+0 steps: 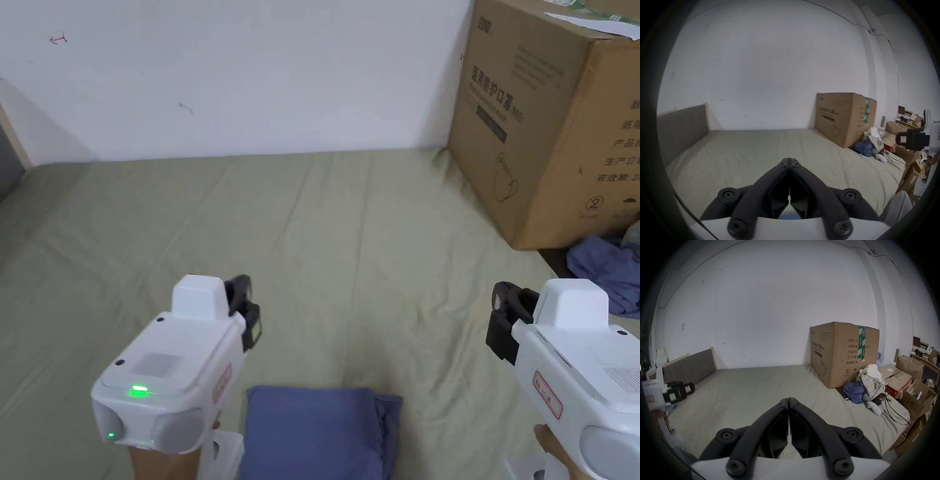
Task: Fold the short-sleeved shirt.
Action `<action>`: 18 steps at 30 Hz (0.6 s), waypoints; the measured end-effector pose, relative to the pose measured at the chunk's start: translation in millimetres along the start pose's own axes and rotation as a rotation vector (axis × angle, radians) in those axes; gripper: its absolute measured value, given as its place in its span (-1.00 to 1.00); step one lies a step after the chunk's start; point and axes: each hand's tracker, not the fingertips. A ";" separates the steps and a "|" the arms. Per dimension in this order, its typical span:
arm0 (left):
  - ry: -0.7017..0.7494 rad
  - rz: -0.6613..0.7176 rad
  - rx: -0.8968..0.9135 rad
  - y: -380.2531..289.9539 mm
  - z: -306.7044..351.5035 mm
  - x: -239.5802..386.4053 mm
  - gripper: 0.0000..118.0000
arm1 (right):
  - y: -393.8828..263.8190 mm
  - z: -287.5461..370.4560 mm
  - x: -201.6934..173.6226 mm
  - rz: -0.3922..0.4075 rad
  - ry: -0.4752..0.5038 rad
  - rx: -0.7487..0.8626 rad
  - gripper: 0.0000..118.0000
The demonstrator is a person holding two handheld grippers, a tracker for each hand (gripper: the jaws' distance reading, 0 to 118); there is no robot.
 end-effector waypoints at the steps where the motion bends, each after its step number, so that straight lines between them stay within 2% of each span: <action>1: 0.026 -0.004 0.013 4.0 2.9 -7.9 -1.00 | 1.0 0.2 -2.8 0.004 0.002 0.011 -1.00; 9: 0.168 -0.009 0.055 9.3 23.9 -56.4 -1.00 | 7.0 5.7 -26.9 0.030 0.023 0.068 -1.00; 18: 0.206 0.015 0.036 -1.3 35.9 -75.8 -1.00 | -13.7 -12.3 -55.2 0.042 0.077 0.031 -1.00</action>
